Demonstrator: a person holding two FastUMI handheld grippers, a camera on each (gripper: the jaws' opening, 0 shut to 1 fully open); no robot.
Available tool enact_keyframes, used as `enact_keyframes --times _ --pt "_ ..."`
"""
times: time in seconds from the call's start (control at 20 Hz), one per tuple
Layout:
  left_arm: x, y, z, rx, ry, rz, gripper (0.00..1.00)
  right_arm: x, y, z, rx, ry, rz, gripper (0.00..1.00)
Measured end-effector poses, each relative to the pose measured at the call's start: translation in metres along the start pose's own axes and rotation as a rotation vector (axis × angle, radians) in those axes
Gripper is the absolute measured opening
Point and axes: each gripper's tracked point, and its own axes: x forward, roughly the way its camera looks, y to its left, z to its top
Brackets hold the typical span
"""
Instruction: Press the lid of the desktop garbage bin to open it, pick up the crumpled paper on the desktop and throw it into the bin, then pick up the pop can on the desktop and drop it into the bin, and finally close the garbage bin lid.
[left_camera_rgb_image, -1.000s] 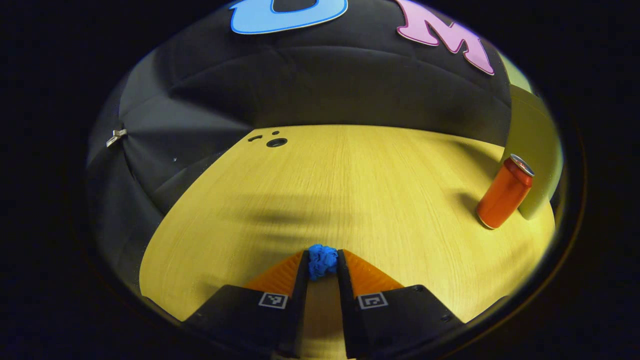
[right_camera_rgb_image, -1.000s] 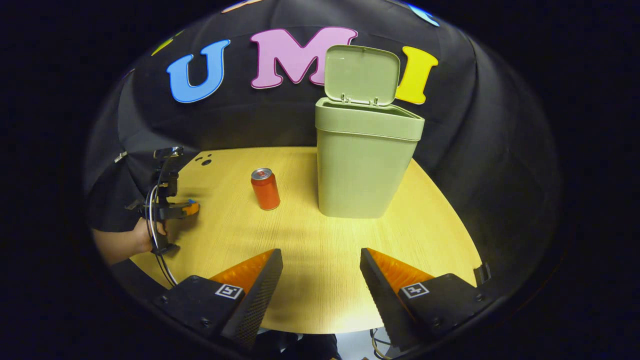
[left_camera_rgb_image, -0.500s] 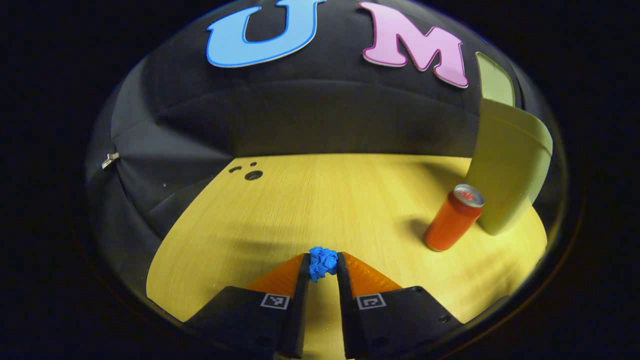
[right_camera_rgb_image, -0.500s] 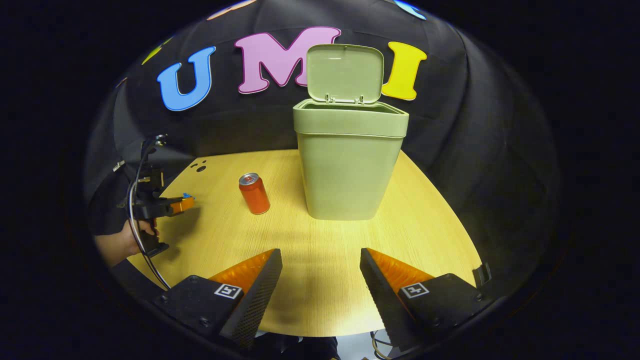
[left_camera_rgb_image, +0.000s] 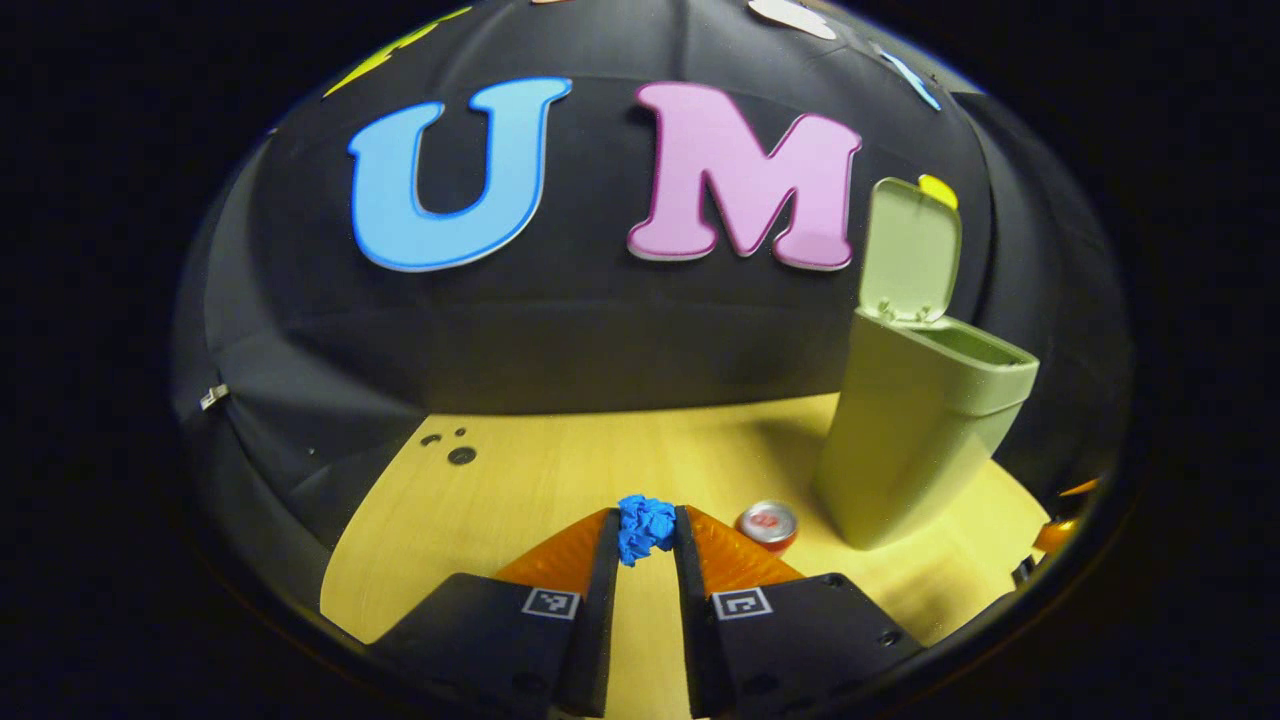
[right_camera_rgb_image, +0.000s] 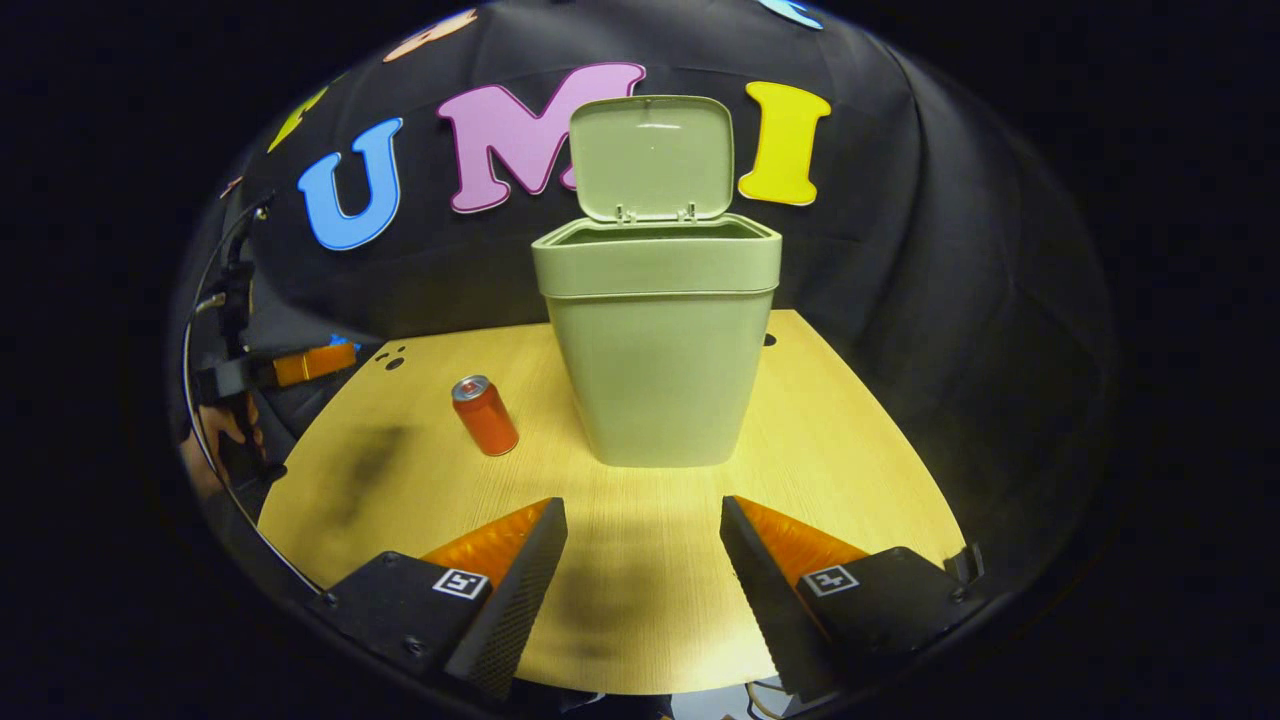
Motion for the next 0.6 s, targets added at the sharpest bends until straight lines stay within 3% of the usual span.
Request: enact_keyframes --times 0.1,0.15,0.3,0.6 --pt "-0.002 -0.025 0.027 0.009 -0.04 -0.043 0.38 0.003 -0.008 -0.001 0.028 -0.003 -0.003 0.98" --pt "-0.002 -0.039 0.039 0.01 -0.059 -0.067 0.3 0.004 -0.012 -0.001 0.04 -0.004 -0.004 0.98" --pt "0.001 -0.079 0.07 0.022 -0.105 -0.138 0.34 0.003 -0.02 -0.007 0.056 -0.004 -0.002 1.0" --pt "0.015 -0.154 0.099 0.068 -0.15 -0.249 0.34 0.002 -0.024 -0.021 0.044 0.024 0.04 1.0"
